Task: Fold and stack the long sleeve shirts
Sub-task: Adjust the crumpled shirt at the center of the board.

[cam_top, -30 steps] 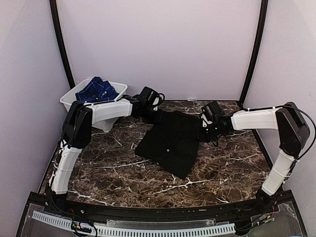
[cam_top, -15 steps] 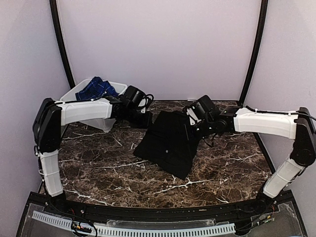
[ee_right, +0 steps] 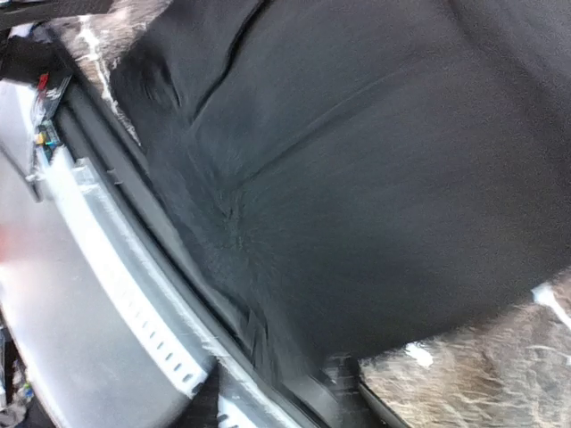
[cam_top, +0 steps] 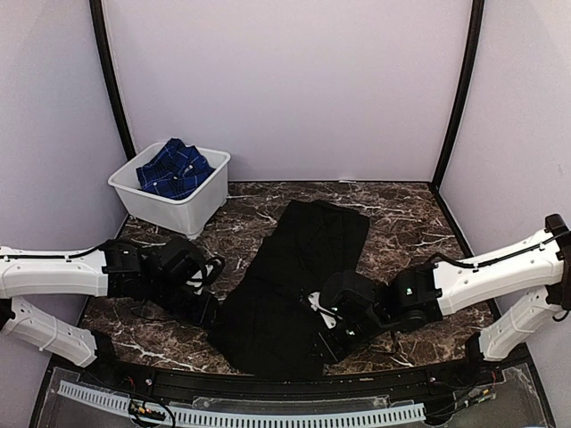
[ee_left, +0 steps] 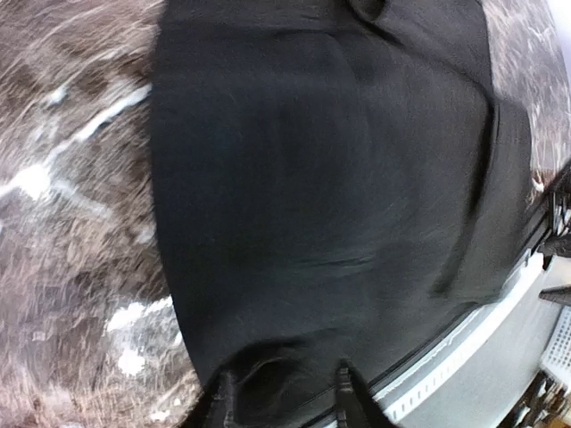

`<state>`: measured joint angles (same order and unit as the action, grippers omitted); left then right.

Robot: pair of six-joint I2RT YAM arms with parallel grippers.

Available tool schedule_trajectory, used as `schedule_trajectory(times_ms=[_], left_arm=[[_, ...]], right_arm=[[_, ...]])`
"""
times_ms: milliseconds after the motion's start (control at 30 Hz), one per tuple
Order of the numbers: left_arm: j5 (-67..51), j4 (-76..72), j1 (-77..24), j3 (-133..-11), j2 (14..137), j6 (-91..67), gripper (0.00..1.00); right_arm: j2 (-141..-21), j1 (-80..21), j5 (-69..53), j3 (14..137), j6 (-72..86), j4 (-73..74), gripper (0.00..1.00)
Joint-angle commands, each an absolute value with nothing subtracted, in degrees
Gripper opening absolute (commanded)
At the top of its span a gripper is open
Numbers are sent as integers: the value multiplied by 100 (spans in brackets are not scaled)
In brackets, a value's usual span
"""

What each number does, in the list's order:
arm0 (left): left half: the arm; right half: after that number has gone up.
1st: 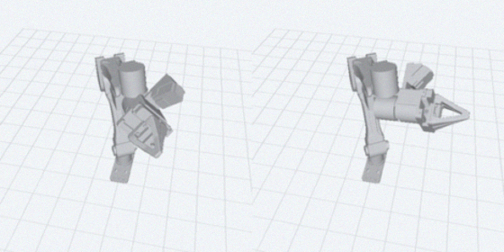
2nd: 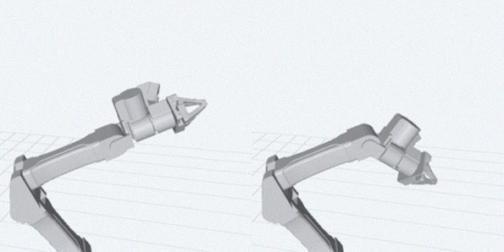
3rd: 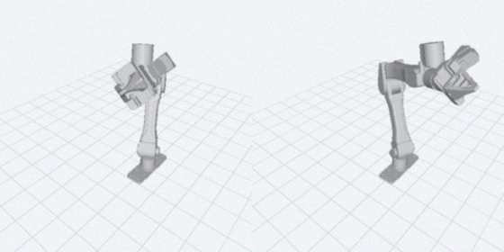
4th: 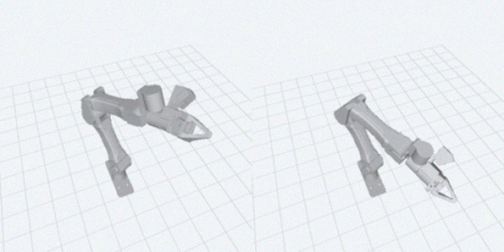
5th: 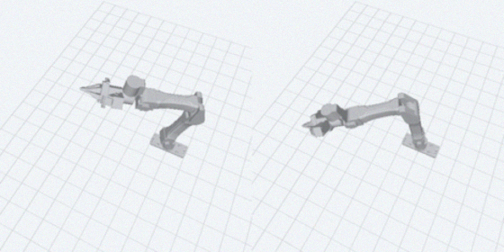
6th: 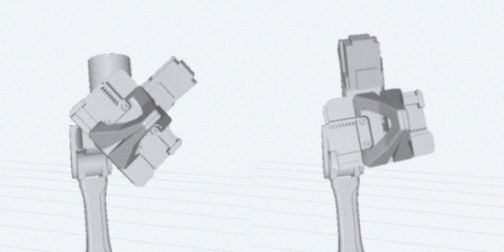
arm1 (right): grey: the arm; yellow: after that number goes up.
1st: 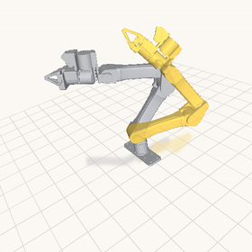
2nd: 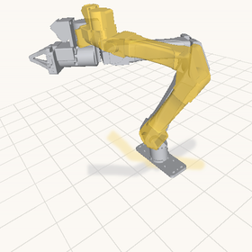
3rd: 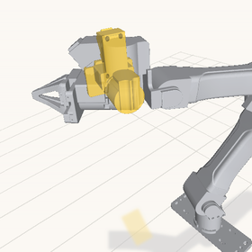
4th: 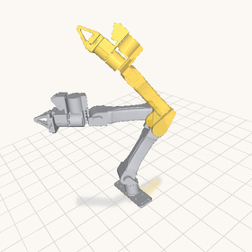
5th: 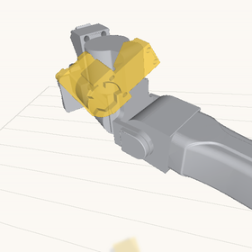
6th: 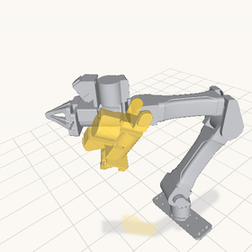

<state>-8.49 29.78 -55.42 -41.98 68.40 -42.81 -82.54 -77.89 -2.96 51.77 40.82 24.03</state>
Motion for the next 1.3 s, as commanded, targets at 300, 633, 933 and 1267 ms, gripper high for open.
schedule_trajectory(times_ms=[300, 633, 933, 1267], left_arm=[[585, 3226, -5284, -5423, 7581, -3861, 71], [44, 2468, -4471, -6619, 9734, -3007, 67], [-666, 2324, -4464, -7438, 11217, -2920, 51], [-1242, 1912, -4792, -8540, 12256, -3673, 42]], right_arm=[[-8296, -5803, 749, 5451, 4112, 2475, 64], [-10141, -4082, 470, 6712, 3582, 1796, 56], [-11429, -3300, 101, 7579, 3256, 1817, 52], [-12865, -2344, -254, 9526, 2797, 2378, 45]])
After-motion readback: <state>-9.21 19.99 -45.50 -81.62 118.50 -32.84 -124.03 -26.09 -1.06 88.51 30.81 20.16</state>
